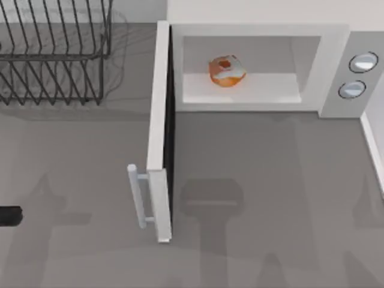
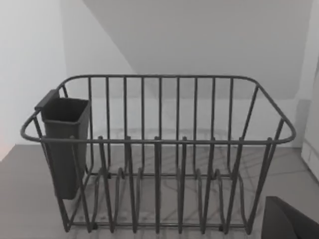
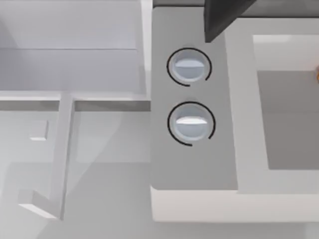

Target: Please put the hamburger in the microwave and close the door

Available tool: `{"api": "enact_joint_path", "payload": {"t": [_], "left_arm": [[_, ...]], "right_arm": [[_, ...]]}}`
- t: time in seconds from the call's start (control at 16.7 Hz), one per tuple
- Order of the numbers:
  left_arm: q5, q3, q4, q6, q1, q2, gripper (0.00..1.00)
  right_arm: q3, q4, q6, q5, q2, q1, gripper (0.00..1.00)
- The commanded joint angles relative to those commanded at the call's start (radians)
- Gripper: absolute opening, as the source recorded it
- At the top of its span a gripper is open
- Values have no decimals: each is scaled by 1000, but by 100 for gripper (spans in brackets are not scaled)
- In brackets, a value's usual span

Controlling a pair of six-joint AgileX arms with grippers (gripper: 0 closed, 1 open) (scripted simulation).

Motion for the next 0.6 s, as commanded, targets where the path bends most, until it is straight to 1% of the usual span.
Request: {"api": "enact_joint_path", "payload": {"t": [0.12,0.24,0.6], "left_arm": [[78,-15,-36,-1,78,-51,0],[121,-26,-61,-1,121,-87,0],[119,-14,-70,-8,116,-75,0]], "right_arm": [[0,0,0,0,0,0,100],[0,0,0,0,0,0,100],[0,0,0,0,0,0,100]]}}
